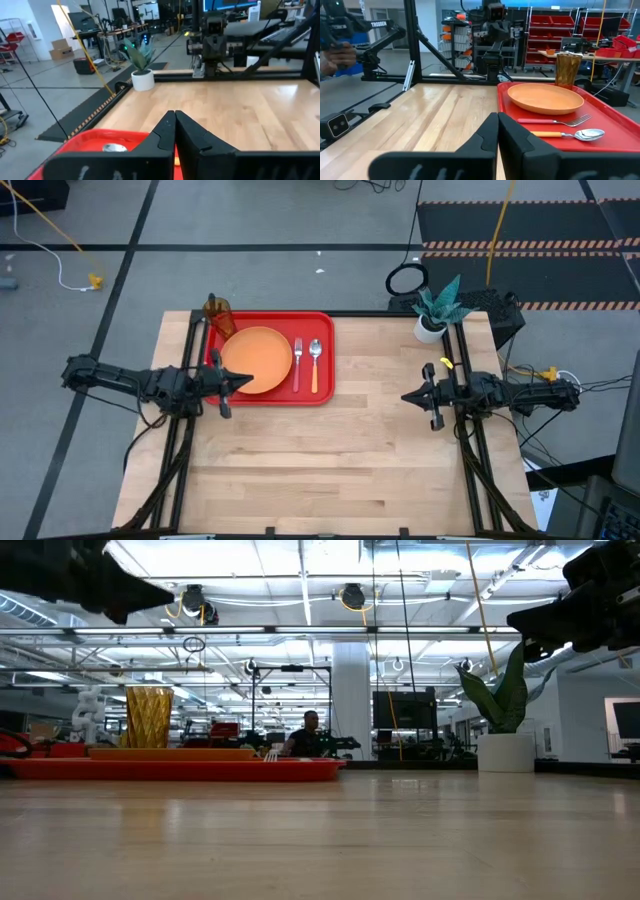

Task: Pick and place plate/cup/fork/spoon on tray
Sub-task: Return to Home Position

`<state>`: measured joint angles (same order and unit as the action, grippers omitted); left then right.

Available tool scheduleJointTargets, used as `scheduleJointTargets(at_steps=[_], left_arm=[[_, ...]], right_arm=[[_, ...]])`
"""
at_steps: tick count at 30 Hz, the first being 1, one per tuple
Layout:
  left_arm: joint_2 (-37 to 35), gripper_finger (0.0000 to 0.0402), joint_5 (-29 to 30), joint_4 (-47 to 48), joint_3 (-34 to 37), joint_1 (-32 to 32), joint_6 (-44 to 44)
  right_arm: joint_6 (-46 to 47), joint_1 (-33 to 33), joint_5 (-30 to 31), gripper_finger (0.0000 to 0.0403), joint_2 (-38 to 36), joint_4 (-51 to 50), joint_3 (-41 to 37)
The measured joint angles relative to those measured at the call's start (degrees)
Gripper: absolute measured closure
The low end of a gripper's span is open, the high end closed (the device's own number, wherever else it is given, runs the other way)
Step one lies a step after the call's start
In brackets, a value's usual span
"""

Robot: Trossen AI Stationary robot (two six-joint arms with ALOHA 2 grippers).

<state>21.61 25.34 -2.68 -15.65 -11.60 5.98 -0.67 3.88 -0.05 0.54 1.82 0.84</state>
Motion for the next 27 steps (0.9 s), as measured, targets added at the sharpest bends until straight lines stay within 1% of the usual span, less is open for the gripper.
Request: scheduleJointTargets(at_steps=[2,7,12,17,22,27], left_arm=[[0.0,0.0397,-0.5,-1.0,1.7,0.0,-0.1],[0.0,0.0389,-4.8,-6.3,6.4,0.0,-0.5],[0.0,0.0398,-7.0,-10.6,10.2,0.0,-0.7],[0.0,0.0389,-10.4,-14.2,13.6,0.0,1.0],[0.0,0.0398,-15.5,-14.8,14.1,0.0,1.1],[0.0,0.0389,-17.1,-14.0,14.1,0.0,1.0]], right_arm=[[0.0,0.0,0.0,0.0403,0.0,0.2,0.0],[0.0,0.0,0.0,0.0403,0.0,0.5,0.0],[0.0,0.0,0.0,0.0403,0.0,0.6,0.0],[0.0,0.0,0.0,0.0403,0.0,0.8,0.0],[0.0,0.0,0.0,0.0403,0.0,0.9,0.0],[0.0,0.0,0.0,0.0403,0.0,0.9,0.0]])
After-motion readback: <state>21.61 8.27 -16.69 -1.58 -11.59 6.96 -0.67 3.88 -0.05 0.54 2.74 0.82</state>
